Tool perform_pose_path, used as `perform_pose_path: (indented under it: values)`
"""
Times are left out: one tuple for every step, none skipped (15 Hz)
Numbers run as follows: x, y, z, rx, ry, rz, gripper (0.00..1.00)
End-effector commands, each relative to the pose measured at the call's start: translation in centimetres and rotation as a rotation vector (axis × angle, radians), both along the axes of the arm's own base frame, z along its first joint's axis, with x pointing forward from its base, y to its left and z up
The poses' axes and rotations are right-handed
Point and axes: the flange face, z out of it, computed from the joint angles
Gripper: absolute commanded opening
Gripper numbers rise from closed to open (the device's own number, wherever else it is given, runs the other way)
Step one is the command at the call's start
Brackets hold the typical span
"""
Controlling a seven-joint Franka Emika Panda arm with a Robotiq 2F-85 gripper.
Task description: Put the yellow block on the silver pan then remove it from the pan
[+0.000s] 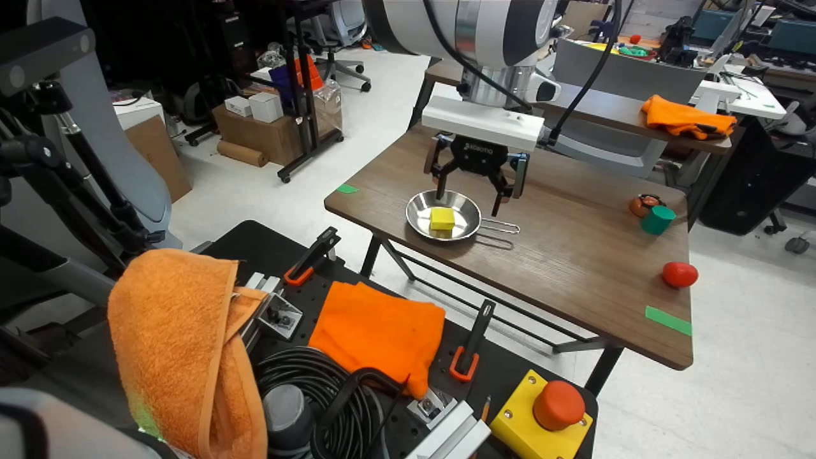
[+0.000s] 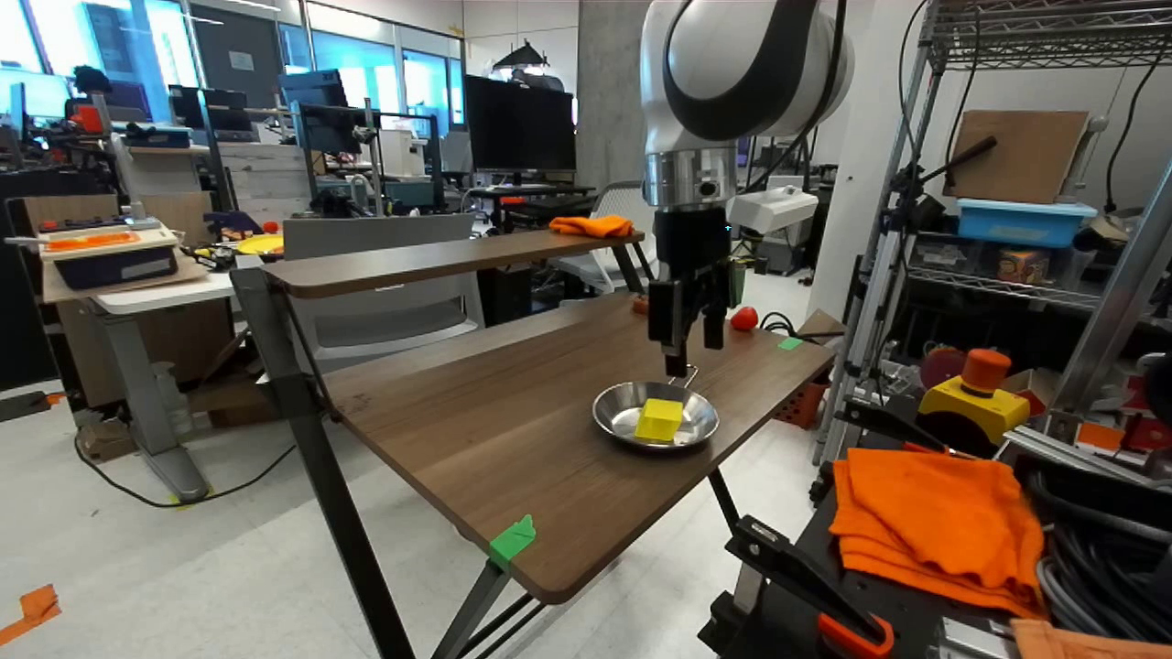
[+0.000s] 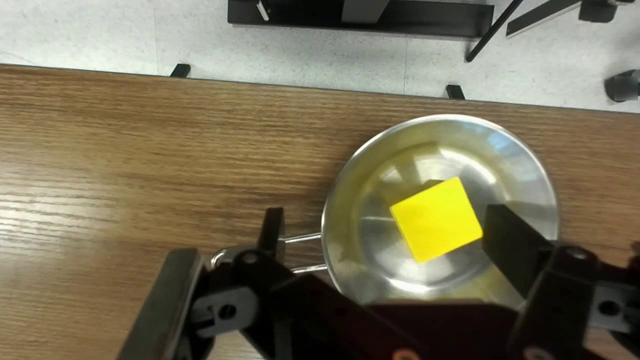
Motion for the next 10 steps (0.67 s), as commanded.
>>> perform_pose_path:
  values:
    - [0.2,0.4,0.6,-0.003,0.007,0.019,1.00]
    - [0.2,0.5,0.7,-0.011,0.002,0.024,1.00]
    - [0.0,0.6,0.8,-0.035,-0.002,0.012,1.00]
    - [0.0,0.7,1.0,-0.048,-0.009,0.011,1.00]
    - [-0.1,1.2,1.2,-0.066,-0.022,0.020,1.00]
    - [-0.1,1.6,1.5,-0.079,-0.029,0.029,1.00]
    - [-0.2,2.2,1.8,-0.096,-0.040,0.045,1.00]
    - [-0.2,2.8,2.2,-0.103,-0.050,0.060,1.00]
    - [-0.2,3.4,2.5,-0.111,-0.058,0.073,1.00]
    - [-0.1,4.0,2.6,-0.110,-0.062,0.083,1.00]
